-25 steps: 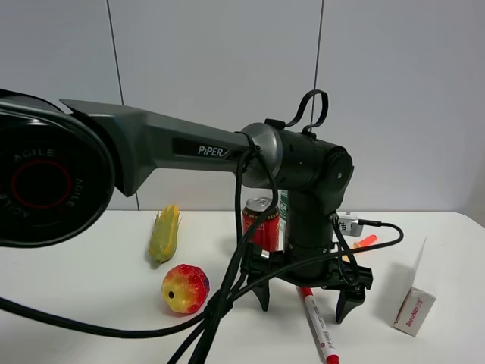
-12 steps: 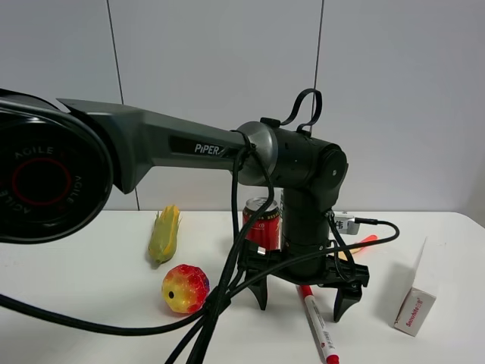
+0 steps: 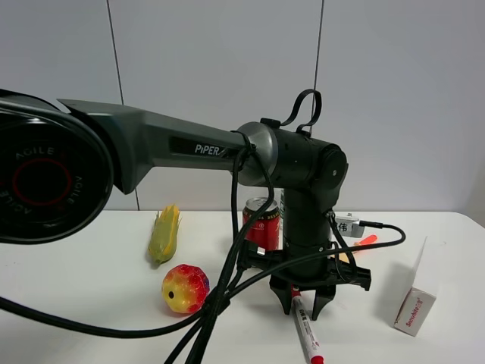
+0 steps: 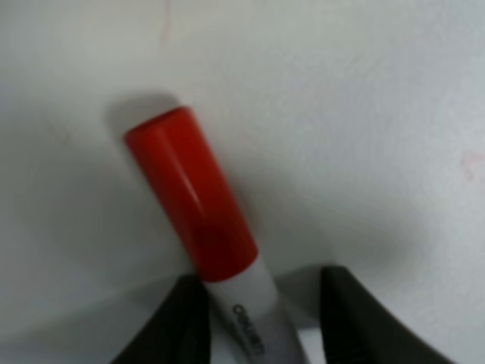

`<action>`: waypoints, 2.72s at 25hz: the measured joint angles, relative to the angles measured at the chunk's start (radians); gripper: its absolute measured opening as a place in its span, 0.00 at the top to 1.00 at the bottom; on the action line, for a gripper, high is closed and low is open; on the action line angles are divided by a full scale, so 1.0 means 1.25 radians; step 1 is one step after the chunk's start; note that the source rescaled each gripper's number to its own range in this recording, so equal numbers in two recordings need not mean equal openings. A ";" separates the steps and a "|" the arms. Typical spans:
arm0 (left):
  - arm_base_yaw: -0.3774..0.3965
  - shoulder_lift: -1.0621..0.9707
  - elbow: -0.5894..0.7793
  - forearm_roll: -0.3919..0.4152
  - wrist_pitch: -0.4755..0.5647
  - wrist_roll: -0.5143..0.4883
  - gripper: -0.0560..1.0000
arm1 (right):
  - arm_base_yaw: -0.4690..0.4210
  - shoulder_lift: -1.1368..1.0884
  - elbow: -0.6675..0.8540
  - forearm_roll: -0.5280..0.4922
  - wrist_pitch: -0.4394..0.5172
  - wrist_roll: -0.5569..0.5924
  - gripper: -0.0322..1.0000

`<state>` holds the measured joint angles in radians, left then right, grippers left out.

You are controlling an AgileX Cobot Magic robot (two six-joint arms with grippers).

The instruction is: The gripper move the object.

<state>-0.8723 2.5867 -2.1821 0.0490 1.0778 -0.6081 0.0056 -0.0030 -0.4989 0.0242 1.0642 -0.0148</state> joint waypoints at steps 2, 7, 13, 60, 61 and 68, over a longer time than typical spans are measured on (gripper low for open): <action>0.000 0.000 0.000 -0.001 -0.002 0.002 0.80 | 0.000 0.000 0.000 0.000 0.000 0.000 0.00; 0.000 0.000 0.000 -0.001 -0.006 0.019 0.95 | 0.000 0.000 0.000 0.000 0.000 0.000 0.00; 0.000 0.000 -0.002 -0.002 0.000 0.071 0.95 | 0.000 0.000 0.000 0.000 0.000 0.000 0.00; 0.573 -0.437 0.136 -0.008 0.084 0.465 0.95 | 0.000 0.000 0.000 0.000 0.000 0.000 0.00; 0.584 -0.437 0.167 -0.022 0.061 0.466 0.95 | 0.000 0.000 0.000 0.000 0.000 0.000 0.00; 0.615 -0.415 0.341 -0.085 -0.140 0.466 0.95 | 0.000 0.000 0.000 0.000 0.000 0.000 0.00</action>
<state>-0.1031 2.0682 -1.7561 -0.0572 0.9025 -0.0260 0.0056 -0.0030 -0.4989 0.0242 1.0642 -0.0148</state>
